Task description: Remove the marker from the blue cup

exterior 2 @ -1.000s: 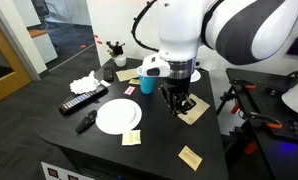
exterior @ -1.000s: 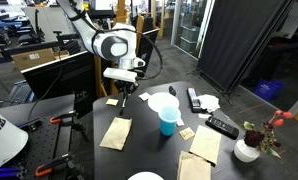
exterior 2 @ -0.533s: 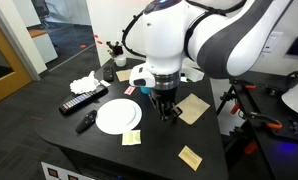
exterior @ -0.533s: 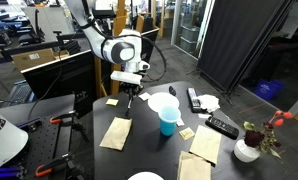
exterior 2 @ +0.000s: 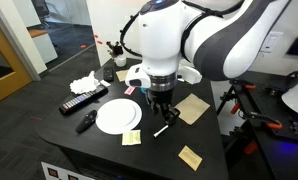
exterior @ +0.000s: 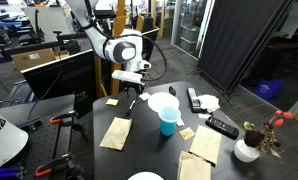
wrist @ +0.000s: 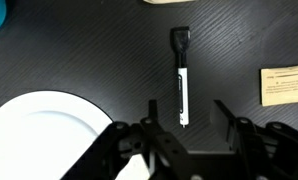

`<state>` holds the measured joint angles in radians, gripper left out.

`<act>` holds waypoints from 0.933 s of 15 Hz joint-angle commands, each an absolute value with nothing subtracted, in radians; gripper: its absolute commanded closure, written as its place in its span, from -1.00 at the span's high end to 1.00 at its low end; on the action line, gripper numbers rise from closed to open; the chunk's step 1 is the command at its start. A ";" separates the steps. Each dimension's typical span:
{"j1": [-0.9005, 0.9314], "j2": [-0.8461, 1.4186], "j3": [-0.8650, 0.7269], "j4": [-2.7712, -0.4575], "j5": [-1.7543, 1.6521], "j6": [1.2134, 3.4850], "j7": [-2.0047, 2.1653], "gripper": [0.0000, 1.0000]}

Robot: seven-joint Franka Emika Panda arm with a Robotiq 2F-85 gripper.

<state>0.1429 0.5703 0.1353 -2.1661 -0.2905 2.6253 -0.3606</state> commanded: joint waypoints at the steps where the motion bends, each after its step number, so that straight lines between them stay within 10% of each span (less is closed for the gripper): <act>1: 0.157 0.498 0.120 -2.203 -0.297 2.628 -0.292 0.78; 14: 0.117 0.149 0.174 -2.345 -0.128 2.619 -0.307 1.00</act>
<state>0.1348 0.2647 0.1520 -2.2762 -0.1714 2.6245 -0.3043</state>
